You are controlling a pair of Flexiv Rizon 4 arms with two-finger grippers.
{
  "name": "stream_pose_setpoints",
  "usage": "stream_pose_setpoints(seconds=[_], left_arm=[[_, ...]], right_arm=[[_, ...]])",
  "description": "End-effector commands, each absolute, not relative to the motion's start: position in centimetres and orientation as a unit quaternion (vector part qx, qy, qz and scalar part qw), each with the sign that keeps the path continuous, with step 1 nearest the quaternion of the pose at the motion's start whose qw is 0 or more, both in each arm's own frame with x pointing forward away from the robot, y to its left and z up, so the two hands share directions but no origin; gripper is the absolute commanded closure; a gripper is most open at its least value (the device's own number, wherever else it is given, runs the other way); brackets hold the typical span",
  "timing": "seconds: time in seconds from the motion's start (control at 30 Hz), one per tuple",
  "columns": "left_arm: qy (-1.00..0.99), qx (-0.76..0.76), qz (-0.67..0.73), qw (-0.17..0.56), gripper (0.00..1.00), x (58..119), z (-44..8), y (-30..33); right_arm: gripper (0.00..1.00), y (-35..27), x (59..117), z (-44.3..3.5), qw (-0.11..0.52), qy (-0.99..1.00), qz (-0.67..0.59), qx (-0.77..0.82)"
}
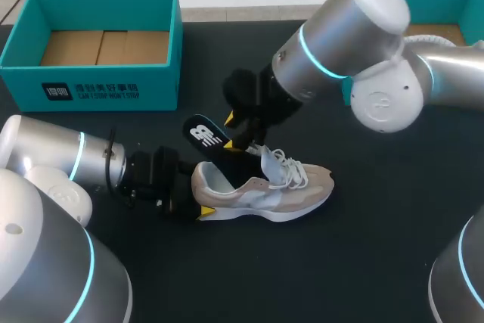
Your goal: Take the shoe out of the shoebox, open the shoe tongue, remove and reinsert the insole, then place the shoe into the shoebox
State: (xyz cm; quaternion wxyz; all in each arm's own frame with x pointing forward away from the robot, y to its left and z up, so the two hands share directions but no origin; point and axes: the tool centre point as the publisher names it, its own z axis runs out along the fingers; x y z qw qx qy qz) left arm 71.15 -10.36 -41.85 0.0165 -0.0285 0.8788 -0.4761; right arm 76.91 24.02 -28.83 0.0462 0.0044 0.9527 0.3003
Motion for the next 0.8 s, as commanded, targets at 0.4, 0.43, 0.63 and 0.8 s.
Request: stream_pose_setpoints(seconds=[0.4,0.43,0.63,0.8], left_arm=[[0.879,-0.028,-0.476,0.017,1.0,71.08,-41.97,-10.36],[0.879,-0.028,-0.476,0.017,1.0,71.08,-41.97,-10.36],[0.879,-0.028,-0.476,0.017,1.0,71.08,-41.97,-10.36],[0.879,-0.028,-0.476,0.017,1.0,71.08,-41.97,-10.36]], right_arm=[[0.0,22.34,76.75,-28.9,0.044,0.945,0.325,0.0],[0.0,22.34,76.75,-28.9,0.044,0.945,0.325,0.0],[0.0,22.98,77.3,-28.83,0.006,0.945,0.328,0.016],[0.0,23.34,77.1,-28.45,-0.052,0.941,0.33,0.055]])
